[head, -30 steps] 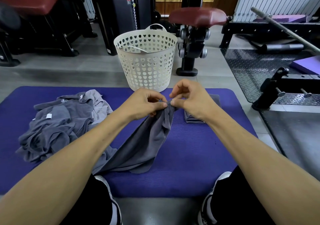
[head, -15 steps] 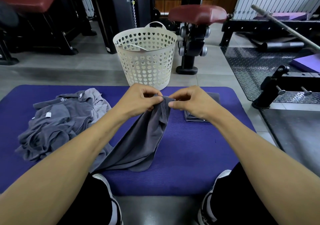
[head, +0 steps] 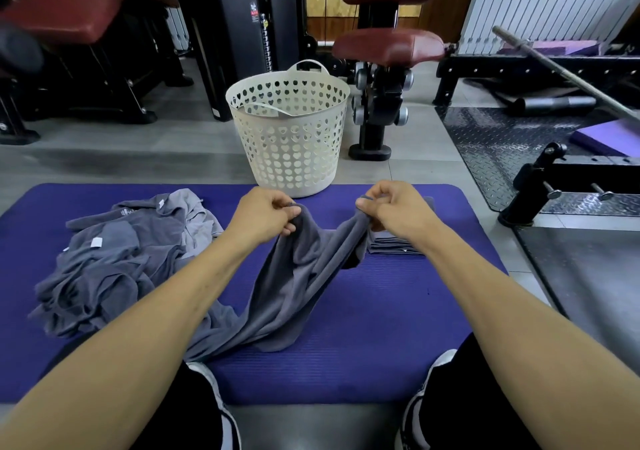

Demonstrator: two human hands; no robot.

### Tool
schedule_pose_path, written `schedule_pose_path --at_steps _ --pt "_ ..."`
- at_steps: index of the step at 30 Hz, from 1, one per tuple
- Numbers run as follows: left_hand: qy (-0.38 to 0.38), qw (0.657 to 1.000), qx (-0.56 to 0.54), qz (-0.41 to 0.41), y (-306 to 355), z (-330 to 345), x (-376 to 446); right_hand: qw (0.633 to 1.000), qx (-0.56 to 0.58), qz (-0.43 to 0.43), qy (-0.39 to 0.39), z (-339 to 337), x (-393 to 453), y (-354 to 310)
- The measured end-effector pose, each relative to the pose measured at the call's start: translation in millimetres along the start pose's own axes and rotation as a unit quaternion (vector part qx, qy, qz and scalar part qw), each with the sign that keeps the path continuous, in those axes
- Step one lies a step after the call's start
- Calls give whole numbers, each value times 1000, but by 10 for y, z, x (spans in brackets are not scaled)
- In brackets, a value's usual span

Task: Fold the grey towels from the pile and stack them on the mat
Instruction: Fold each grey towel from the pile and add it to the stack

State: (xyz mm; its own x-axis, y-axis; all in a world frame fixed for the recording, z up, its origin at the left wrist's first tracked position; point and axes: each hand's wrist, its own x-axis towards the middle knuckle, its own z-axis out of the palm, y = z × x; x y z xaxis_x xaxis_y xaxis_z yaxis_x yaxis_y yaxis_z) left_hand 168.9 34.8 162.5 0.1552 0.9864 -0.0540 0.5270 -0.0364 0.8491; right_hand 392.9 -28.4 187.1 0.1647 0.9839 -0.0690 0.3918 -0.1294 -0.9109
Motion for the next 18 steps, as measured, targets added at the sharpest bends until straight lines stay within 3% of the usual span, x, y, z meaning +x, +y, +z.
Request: schedule_pose_path --at_steps 3,7,12,18 --pt "28 999 -42 -13 7 25 17 997 -18 -7 74 -16 -26 -80" --pt "50 995 -84 -5 78 -79 13 992 -32 -24 118 -164 -107 -189" --pt "81 985 -135 70 686 -431 25 986 50 -36 153 -408 -212 -542" --pt "154 957 -128 208 1720 -1002 -161 966 79 -143 203 -656 -426 -1603"
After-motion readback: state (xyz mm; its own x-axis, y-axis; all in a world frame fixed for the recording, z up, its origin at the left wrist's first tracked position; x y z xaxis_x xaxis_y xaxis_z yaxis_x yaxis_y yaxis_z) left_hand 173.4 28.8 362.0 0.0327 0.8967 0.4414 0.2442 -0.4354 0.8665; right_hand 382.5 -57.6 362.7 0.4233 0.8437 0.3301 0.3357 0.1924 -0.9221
